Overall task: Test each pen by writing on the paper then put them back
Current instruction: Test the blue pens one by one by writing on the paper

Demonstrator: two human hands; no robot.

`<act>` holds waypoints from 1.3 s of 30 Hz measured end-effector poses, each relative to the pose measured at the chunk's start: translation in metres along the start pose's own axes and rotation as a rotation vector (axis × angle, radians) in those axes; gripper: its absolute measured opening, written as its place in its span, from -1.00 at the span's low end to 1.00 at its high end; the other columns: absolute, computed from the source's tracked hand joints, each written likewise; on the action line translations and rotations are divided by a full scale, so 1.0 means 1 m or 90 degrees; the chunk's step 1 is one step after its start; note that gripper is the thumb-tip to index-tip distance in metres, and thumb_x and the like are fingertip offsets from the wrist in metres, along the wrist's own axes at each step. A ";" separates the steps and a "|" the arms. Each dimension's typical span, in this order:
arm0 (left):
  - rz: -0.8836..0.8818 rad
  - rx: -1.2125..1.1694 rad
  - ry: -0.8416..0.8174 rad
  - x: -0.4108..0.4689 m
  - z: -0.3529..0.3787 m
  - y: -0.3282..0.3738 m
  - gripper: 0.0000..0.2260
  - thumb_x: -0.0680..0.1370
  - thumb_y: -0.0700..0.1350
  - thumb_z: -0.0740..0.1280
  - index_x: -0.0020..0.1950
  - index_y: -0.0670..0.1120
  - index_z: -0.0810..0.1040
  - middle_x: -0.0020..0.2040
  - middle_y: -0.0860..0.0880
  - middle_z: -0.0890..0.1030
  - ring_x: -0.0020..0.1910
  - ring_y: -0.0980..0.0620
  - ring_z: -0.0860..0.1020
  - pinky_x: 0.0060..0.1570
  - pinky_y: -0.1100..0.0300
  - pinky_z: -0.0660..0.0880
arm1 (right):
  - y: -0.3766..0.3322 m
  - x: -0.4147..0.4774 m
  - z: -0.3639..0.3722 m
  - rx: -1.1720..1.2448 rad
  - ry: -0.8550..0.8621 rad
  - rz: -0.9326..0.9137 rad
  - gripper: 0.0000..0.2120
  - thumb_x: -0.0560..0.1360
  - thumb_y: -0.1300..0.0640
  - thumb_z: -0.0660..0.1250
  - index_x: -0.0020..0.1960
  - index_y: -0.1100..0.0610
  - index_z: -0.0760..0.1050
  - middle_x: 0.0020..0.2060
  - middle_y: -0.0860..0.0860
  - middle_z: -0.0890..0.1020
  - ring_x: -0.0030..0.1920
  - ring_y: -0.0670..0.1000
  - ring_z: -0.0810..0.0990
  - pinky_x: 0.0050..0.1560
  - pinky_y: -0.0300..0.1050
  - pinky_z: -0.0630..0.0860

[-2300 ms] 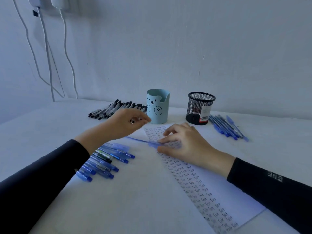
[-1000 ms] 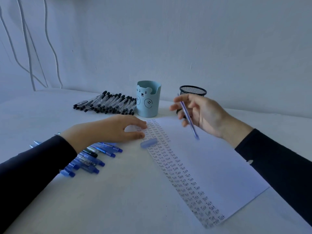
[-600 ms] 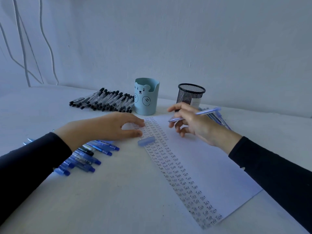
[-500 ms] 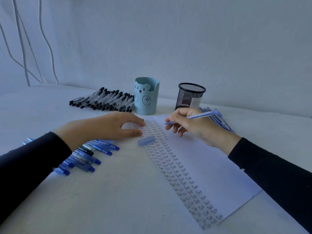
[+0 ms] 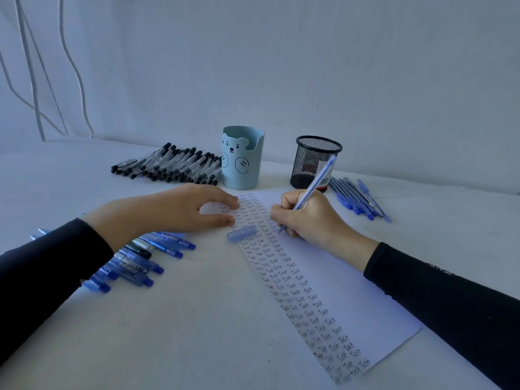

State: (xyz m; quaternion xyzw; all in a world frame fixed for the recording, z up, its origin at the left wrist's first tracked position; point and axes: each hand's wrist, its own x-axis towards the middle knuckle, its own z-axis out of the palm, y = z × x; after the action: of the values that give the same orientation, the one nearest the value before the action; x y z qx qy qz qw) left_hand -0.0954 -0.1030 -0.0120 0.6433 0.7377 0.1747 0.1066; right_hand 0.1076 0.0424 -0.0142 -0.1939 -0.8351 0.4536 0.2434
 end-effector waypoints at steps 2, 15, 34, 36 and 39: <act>-0.001 -0.003 -0.001 0.000 0.000 0.000 -0.42 0.35 0.46 0.18 0.30 0.28 0.47 0.30 0.41 0.42 0.27 0.42 0.36 0.21 0.47 0.22 | 0.000 0.000 0.000 0.007 -0.008 0.008 -0.63 0.49 0.24 0.39 -0.44 0.19 0.37 -0.62 0.01 0.46 -0.58 -0.08 0.39 -0.52 -0.30 0.36; -0.012 0.006 -0.001 -0.001 -0.001 0.005 -0.49 0.41 0.33 0.23 0.33 0.22 0.47 0.33 0.35 0.42 0.28 0.38 0.35 0.20 0.47 0.20 | -0.001 0.000 0.000 -0.009 -0.018 0.020 -0.62 0.50 0.24 0.40 -0.44 0.18 0.36 -0.62 -0.05 0.48 -0.57 -0.09 0.43 -0.51 -0.28 0.39; -0.004 0.007 0.000 -0.001 -0.001 0.005 -0.54 0.45 0.29 0.26 0.33 0.21 0.48 0.30 0.36 0.44 0.21 0.48 0.36 0.15 0.54 0.21 | 0.000 0.001 -0.003 -0.013 -0.011 0.007 -0.65 0.46 0.29 0.40 -0.44 0.21 0.36 -0.58 -0.06 0.52 -0.58 -0.10 0.42 -0.51 -0.27 0.38; -0.002 0.007 0.001 0.000 -0.001 0.004 -0.51 0.43 0.31 0.25 0.33 0.21 0.48 0.31 0.35 0.44 0.21 0.48 0.36 0.17 0.55 0.19 | 0.001 0.001 -0.003 -0.017 -0.011 0.005 -0.64 0.47 0.28 0.40 -0.45 0.19 0.37 -0.57 -0.05 0.52 -0.58 -0.10 0.43 -0.52 -0.27 0.38; -0.003 0.005 0.002 -0.001 -0.001 0.003 -0.46 0.40 0.40 0.22 0.32 0.23 0.48 0.31 0.36 0.43 0.27 0.39 0.37 0.21 0.49 0.21 | 0.002 0.001 -0.003 0.003 -0.004 0.010 -0.65 0.47 0.29 0.39 -0.44 0.21 0.37 -0.60 -0.07 0.51 -0.58 -0.11 0.42 -0.51 -0.29 0.39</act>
State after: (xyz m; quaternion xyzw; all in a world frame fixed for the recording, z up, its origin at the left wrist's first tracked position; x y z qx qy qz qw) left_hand -0.0927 -0.1035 -0.0100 0.6414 0.7403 0.1725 0.1037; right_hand 0.1086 0.0462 -0.0141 -0.1984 -0.8332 0.4581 0.2376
